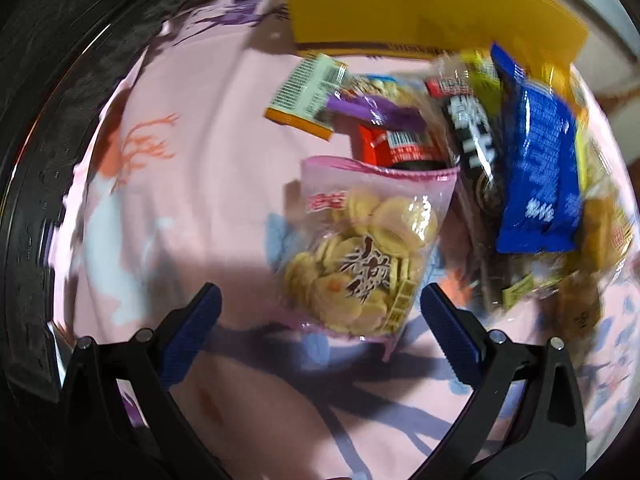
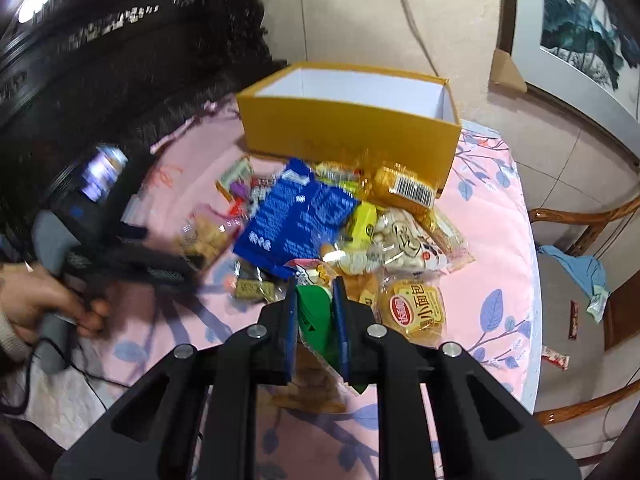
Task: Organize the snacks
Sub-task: 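Grasp the pink cracker bag with the left tool while the right tool grasps a green packet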
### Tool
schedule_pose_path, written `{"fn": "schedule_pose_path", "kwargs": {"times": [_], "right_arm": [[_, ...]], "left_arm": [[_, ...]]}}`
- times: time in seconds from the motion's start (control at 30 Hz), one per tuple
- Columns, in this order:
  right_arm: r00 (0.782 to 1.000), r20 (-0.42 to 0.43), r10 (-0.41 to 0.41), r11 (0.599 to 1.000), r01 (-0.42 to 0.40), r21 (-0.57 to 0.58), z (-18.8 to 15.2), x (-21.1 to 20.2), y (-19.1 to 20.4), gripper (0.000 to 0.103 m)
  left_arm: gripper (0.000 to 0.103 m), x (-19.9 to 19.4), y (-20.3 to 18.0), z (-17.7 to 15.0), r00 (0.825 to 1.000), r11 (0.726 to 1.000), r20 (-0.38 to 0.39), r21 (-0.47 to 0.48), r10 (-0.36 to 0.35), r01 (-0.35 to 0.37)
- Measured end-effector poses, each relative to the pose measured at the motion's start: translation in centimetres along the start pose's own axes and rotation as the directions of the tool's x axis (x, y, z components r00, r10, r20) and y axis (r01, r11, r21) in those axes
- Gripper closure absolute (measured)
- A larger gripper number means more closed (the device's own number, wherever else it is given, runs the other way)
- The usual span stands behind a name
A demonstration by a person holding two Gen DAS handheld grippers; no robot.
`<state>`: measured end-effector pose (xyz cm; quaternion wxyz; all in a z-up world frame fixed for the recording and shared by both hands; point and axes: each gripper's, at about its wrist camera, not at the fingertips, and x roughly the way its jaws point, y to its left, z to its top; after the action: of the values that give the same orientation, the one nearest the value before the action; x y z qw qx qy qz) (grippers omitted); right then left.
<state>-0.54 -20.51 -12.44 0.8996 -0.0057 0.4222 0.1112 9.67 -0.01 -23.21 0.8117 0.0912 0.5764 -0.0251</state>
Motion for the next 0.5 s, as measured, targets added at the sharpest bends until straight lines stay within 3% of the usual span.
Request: {"fn": "schedule_pose_path", "kwargs": {"times": [0.1, 0.13, 0.17, 0.27, 0.4, 0.5], "right_arm": [[1.0, 0.015, -0.006, 1.0, 0.005, 0.021, 0.5, -0.8, -0.3, 0.087], [1.0, 0.015, -0.005, 0.999, 0.005, 0.032, 0.8, -1.0, -0.6, 0.086], [1.0, 0.016, -0.007, 0.999, 0.007, 0.041, 0.9, -1.1, -0.8, 0.086], [1.0, 0.018, -0.015, 0.998, 0.014, 0.066, 1.2, -1.3, -1.3, 0.086], [0.999, 0.037, -0.022, 0.997, 0.019, 0.074, 1.7, -1.8, -1.6, 0.086], [0.998, 0.06, -0.021, 0.997, 0.017, 0.074, 2.3, -2.3, -1.7, 0.086]], "left_arm": [[0.005, 1.1, -0.8, -0.1, 1.0, 0.999, -0.001, 0.049, -0.022, 0.022], [0.012, 1.3, -0.8, -0.1, 0.999, 0.998, 0.0, 0.049, -0.038, 0.038], [0.028, 1.4, -0.8, -0.1, 0.998, 0.997, 0.002, 0.047, -0.061, 0.061], [0.04, 1.3, -0.2, -0.3, 0.993, 0.993, 0.013, 0.011, -0.115, 0.115], [0.044, 0.7, 1.4, -1.0, 0.981, 0.979, 0.009, -0.058, -0.193, 0.194], [0.044, -1.2, 2.4, -1.2, 0.976, 0.973, 0.04, -0.082, -0.214, 0.217]]}}
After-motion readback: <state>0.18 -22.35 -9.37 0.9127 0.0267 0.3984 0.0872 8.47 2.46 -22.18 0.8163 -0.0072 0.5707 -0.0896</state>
